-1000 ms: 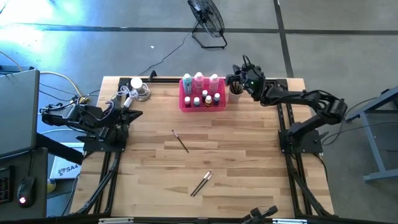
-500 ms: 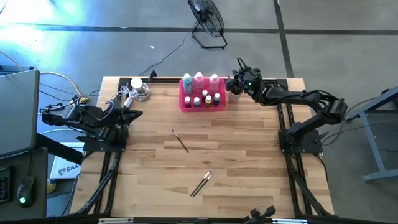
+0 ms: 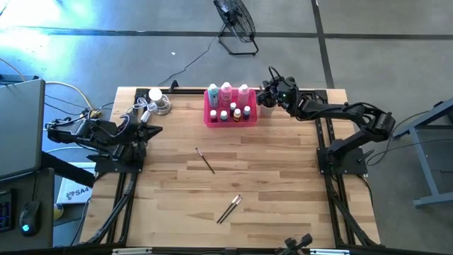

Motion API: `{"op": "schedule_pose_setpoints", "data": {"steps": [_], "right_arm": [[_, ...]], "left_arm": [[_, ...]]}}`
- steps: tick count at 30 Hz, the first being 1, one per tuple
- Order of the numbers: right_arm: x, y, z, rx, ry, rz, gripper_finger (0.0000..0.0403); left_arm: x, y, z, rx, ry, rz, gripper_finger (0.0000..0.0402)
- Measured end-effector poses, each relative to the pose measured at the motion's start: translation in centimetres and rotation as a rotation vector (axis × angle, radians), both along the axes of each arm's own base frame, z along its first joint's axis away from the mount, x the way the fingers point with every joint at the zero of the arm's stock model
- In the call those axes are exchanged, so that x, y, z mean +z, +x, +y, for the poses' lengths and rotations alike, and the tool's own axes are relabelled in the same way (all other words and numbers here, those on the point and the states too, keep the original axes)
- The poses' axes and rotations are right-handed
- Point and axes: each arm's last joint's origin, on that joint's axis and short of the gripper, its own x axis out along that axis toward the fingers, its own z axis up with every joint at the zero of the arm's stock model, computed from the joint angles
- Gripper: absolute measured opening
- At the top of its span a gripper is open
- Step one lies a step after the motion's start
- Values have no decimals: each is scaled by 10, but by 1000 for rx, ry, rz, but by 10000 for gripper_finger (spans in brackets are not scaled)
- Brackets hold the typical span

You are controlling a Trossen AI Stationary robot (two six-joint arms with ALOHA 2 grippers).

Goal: Pick & Place Paint Supplies
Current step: Put the silver paintbrush into the white cup

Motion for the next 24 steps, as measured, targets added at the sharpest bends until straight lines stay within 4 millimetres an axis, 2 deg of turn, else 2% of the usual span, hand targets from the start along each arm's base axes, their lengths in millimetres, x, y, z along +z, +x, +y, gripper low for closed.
{"op": "schedule_pose_setpoints", "data": {"steps": [6,10,14,20,24], "right_arm": [[0,0,0,-16,-6,1,93],[9,-2,1,-14,-40,-23,129],[30,-8,10,0,-87,-85,139],[75,-22,40,89,-182,-239,140],[95,-29,55,159,-234,-342,140]], "left_arm": [[0,0,0,0,0,0,0],[0,0,0,0,-1,0,0],[0,0,0,2,-8,-3,0],[0,0,0,5,-21,-8,0],[0,0,0,5,-21,-8,0]]}}
